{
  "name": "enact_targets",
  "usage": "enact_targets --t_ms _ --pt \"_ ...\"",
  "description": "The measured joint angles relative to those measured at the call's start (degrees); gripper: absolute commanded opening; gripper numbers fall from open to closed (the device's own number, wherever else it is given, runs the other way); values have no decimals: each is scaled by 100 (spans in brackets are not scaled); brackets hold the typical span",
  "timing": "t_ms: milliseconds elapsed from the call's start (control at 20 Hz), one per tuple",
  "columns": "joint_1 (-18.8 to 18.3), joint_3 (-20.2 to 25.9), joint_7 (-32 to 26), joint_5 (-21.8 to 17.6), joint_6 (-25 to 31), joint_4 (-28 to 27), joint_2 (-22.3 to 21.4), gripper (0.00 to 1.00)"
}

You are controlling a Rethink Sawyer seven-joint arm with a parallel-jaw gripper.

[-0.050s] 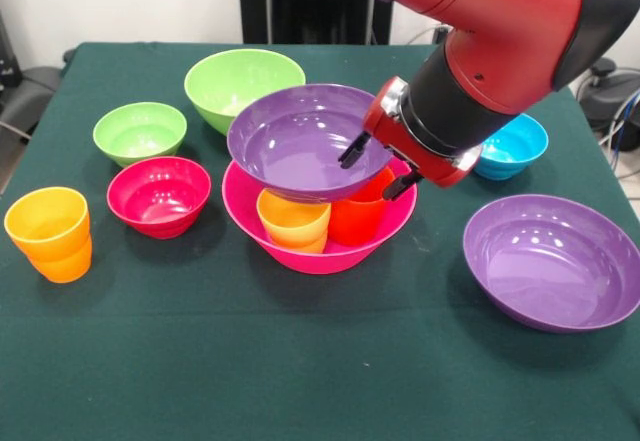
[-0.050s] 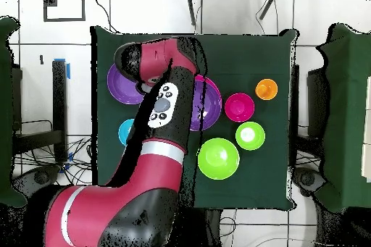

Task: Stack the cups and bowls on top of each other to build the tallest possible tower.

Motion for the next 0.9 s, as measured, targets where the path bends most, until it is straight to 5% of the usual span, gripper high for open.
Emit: enact_targets --t_ms 900 --pt "23 36 0 44 0 54 -321 100"
